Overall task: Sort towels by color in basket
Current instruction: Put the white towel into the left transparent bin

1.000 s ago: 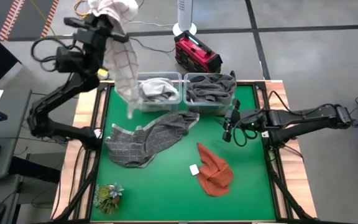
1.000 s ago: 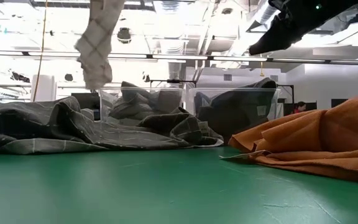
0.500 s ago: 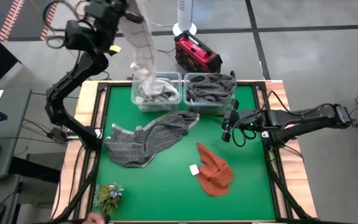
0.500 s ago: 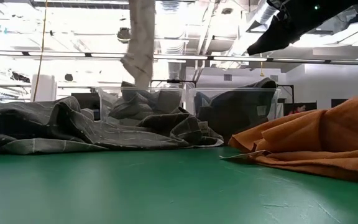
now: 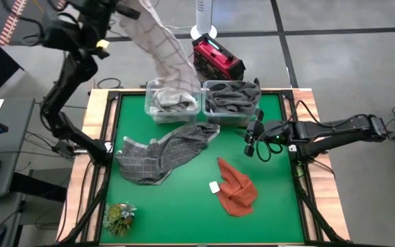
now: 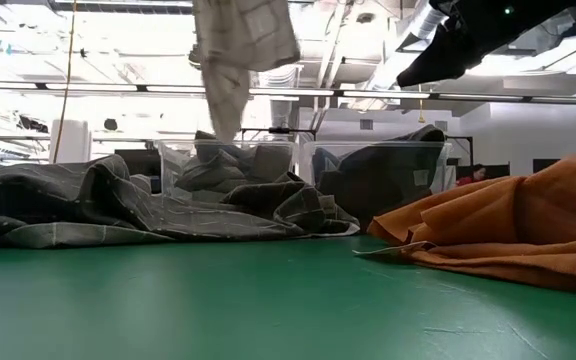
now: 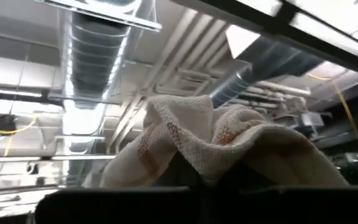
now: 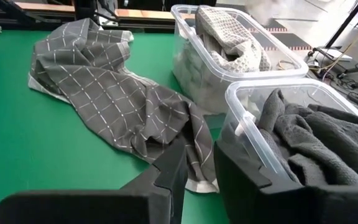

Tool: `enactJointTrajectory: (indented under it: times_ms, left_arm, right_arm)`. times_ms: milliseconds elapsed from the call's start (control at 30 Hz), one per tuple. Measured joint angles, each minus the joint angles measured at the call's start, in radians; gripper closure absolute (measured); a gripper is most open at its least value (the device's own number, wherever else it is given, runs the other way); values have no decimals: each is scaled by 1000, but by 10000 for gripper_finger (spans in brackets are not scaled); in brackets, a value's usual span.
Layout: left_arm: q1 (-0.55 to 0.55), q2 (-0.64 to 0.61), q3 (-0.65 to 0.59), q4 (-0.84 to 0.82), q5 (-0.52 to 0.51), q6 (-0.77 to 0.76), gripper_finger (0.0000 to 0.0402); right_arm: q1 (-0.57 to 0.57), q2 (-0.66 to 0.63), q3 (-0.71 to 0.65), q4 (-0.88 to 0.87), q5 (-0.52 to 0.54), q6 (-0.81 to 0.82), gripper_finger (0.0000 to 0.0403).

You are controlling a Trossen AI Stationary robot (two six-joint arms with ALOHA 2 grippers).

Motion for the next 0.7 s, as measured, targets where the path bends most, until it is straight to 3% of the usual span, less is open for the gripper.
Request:
enactJointTrajectory:
  times_ms: [267,533,700]
  left_arm:
    - [-9,-15,17,-244,-3,-44,395]
    - [-9,-19,18,-7,46,-191,393]
    - [-10,-18,18,45,61,-235,392]
  right_arm:
    - [0,0,0,10,0,0,290]
    - [0,0,0,11,0,-1,290]
    - [0,0,0,10,0,-2,290]
